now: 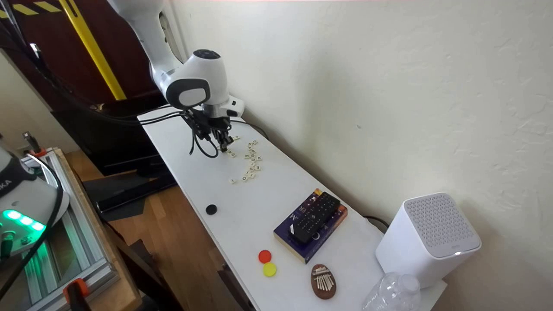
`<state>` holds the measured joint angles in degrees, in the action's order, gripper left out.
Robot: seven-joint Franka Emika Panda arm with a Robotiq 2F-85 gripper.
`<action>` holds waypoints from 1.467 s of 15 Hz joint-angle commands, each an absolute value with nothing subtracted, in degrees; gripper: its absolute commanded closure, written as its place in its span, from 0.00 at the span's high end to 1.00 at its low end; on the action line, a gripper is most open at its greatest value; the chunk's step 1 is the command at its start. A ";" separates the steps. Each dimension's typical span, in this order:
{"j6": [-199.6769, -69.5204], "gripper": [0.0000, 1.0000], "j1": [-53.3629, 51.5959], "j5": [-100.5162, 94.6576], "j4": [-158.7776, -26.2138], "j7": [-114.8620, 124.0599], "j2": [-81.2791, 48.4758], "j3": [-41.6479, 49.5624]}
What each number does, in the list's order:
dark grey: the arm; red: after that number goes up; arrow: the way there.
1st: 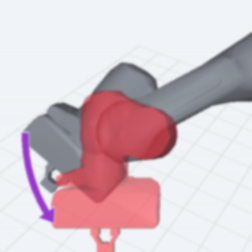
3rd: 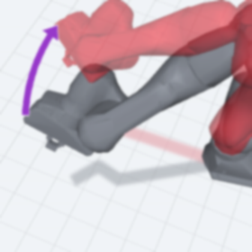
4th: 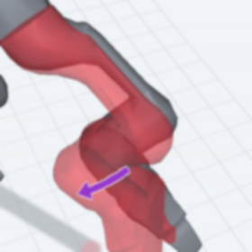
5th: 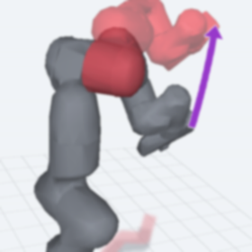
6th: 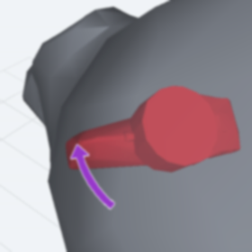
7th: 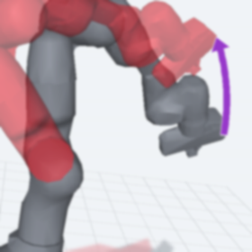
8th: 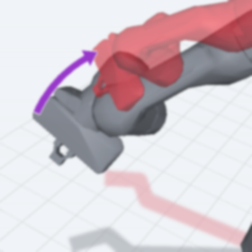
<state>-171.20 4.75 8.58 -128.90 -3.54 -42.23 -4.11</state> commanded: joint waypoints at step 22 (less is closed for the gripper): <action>-173.15 0.00 7.67 8.09 -131.65 -3.01 -41.01 -6.23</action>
